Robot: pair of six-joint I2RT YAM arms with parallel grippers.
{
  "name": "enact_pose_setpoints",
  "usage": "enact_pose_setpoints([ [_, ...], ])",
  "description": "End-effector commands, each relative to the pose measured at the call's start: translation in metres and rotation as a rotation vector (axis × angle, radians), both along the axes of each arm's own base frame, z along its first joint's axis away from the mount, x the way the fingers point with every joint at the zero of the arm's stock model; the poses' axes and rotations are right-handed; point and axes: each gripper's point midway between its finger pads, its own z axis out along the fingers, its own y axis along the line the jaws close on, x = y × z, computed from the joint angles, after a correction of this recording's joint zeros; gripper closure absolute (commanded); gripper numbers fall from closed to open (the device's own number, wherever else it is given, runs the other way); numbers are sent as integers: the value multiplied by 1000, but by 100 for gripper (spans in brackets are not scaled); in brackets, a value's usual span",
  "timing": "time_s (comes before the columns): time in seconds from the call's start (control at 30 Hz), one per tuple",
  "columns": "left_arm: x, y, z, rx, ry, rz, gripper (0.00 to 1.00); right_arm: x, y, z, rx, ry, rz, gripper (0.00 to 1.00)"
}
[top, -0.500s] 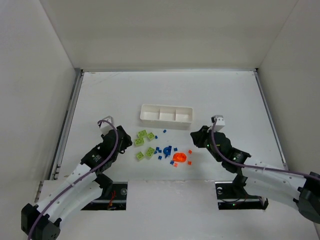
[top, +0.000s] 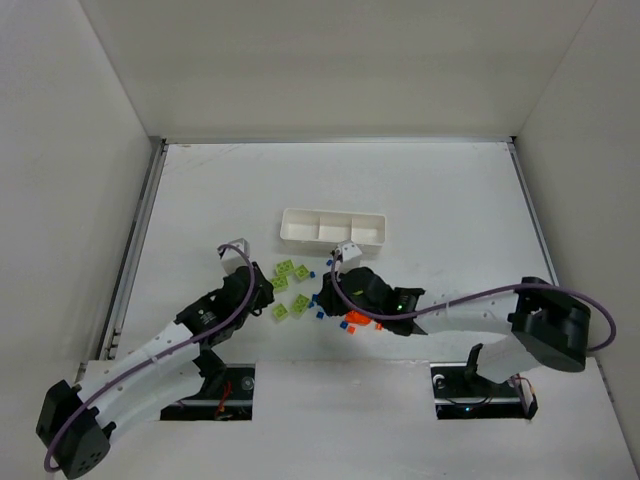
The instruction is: Sort the legos into containers by color
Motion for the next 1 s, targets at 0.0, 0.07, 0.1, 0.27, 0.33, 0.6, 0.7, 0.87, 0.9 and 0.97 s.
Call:
enact_pose_setpoints([
  [0.0,0,-8,1,-40,-9,-2,82,3,39,19,65,-50,70,54],
  [0.07,-4,-8,-6,-39,15,4,81,5,48,14,54,-42,81,47],
  [0.1,-5,-8,-8,-37,20,3,81,6,50,11,49,-40,83,45],
  [0.27,-19,-8,-16,-50,30,-10,67,11,68,-2,6,-38,119,36],
  [0.33,-22,-7,-16,-49,39,-9,60,14,72,-4,-6,-48,124,32],
  [0.6,-28,9,-21,-57,87,108,56,13,75,-24,-67,-18,145,25],
  [0.7,-24,16,-17,-101,67,183,56,13,75,-31,-95,-11,152,23],
  [0.87,-14,21,-4,-215,24,271,56,13,78,-37,-148,-22,176,22],
  [0.9,-14,23,-4,-228,21,287,56,11,77,-40,-167,-22,180,22],
  [0.97,-13,25,-6,-244,29,300,56,10,78,-44,-188,-20,189,23],
])
